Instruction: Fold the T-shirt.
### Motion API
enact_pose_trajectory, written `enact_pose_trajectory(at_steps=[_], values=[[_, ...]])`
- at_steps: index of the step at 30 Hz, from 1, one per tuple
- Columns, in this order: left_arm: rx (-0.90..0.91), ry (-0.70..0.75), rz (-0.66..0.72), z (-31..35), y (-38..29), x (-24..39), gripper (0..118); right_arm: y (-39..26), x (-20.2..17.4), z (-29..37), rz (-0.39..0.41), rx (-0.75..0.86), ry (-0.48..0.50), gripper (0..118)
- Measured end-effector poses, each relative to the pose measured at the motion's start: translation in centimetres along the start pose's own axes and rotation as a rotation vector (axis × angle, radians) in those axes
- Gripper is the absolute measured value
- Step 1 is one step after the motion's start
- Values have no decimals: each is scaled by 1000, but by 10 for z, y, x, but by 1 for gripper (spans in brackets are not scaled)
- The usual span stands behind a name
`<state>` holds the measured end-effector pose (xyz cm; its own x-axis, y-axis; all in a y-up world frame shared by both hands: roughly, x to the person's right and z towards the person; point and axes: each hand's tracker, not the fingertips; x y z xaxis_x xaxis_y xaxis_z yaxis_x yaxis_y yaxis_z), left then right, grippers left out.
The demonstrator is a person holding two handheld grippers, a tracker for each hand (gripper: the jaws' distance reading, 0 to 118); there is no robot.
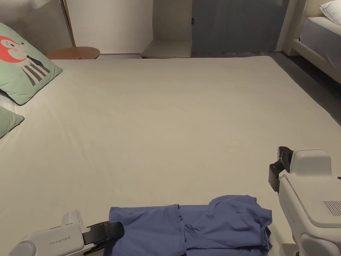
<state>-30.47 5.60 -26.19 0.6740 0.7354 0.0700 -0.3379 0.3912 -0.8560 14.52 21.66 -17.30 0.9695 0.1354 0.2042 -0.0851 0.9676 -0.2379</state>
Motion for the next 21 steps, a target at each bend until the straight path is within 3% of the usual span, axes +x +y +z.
enact_pose_trajectory(at_steps=[12, 21], values=[[89, 301, -152, 89, 30, 23, 13, 4, 1, 3, -20, 22, 31, 1], [46, 332, -251, 63, 40, 103, 13, 2, 4, 11, -32, 25, 41, 1]])
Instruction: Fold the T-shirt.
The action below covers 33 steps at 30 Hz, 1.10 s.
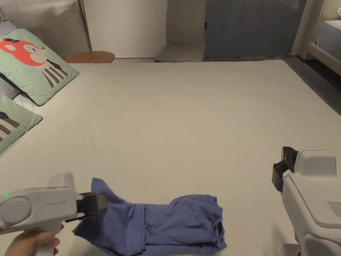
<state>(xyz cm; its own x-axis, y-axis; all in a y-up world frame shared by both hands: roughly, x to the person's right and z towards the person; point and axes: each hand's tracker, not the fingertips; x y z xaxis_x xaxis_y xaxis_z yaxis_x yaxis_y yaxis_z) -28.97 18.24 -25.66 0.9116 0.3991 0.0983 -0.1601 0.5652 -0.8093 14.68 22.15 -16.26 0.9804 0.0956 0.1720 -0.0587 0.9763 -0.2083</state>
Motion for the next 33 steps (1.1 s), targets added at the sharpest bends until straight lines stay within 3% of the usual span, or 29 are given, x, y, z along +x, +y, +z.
enact_pose_trajectory(at_steps=[9, 13, 17, 19, 20, 22, 26, 27, 33], values=[[-96, -189, -219, -44, -3, 130, 14, 0, 18, 7, -14, 12, -24, 1], [-162, -176, -292, -85, -21, 170, 14, -2, 25, 10, -22, 12, -37, 1], [-181, -68, -357, -121, -45, 199, 14, -4, 29, 10, -25, 7, -46, 1], [-175, -50, -365, -131, -55, 208, 18, -5, 30, 10, -27, 3, -51, 1], [-170, -45, -373, -132, -61, 213, 23, -6, 31, 10, -27, 1, -52, 1], [-170, -48, -380, -137, -66, 216, 44, -6, 32, 10, -27, -4, -53, 1], [-115, -107, -336, -134, -69, 216, 98, -7, 34, 10, -27, -8, -56, 1], [-79, -129, -324, -128, -67, 214, 103, -7, 34, 10, -27, -9, -56, 1], [249, -132, -309, -78, -61, 193, 103, -4, 35, 12, -32, -7, -60, 1]])
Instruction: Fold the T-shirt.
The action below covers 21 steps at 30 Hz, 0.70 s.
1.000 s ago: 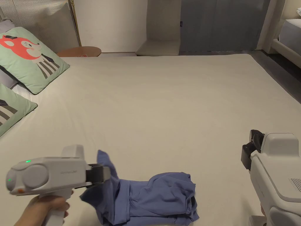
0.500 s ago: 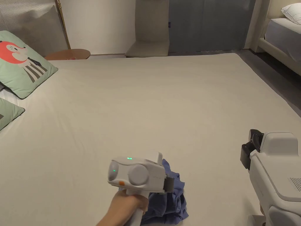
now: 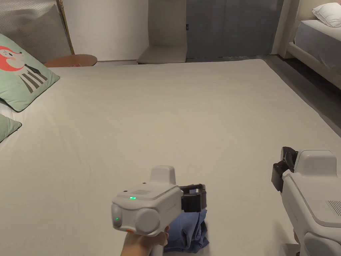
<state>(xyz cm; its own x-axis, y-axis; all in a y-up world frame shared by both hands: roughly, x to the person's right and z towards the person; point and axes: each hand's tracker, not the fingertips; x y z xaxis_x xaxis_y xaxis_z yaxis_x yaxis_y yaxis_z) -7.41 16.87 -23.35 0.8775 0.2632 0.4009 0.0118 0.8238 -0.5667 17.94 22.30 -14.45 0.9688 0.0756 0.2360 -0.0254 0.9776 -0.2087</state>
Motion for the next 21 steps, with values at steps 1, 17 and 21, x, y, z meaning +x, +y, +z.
enact_pose_trajectory(at_steps=[1, 17, 21], values=[[65, 34, -13, 8, 0, -4, 103, 0, 0, 0, -1, 0, 2, 1], [2, 181, -76, -12, -59, -28, 0, -1, -2, 2, 3, -9, 13, 1], [-64, 119, -109, -30, -73, -8, 0, -3, 4, 2, 2, -14, 5, 1]])
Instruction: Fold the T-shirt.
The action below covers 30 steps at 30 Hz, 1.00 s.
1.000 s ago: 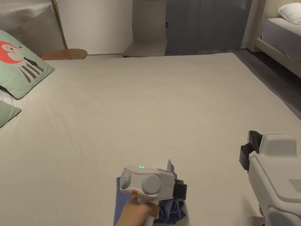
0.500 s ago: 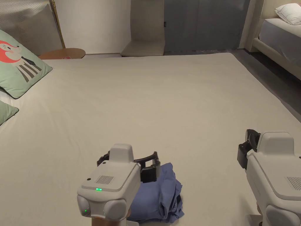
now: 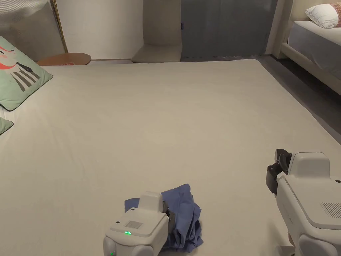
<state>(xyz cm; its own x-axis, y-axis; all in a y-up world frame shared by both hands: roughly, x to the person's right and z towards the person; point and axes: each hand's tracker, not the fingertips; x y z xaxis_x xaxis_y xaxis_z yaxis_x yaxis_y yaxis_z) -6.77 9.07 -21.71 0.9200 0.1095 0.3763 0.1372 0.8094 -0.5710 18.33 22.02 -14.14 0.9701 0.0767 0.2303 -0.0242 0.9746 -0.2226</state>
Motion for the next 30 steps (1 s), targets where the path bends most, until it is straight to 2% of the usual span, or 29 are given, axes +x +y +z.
enact_pose_trajectory(at_steps=[8, 15, 22, 30], values=[[-74, -73, -80, -20, -6, 44, 0, -4, 16, -1, -1, -14, -32, 1], [-103, -98, -94, -30, -11, 71, 0, -7, 23, -3, -4, -22, -44, 1], [-105, -94, -28, -25, -2, 57, 0, -3, 23, 3, -4, -12, -47, 1], [219, -71, -73, 44, 64, 30, 0, 19, 9, 17, -11, 60, -9, 1]])
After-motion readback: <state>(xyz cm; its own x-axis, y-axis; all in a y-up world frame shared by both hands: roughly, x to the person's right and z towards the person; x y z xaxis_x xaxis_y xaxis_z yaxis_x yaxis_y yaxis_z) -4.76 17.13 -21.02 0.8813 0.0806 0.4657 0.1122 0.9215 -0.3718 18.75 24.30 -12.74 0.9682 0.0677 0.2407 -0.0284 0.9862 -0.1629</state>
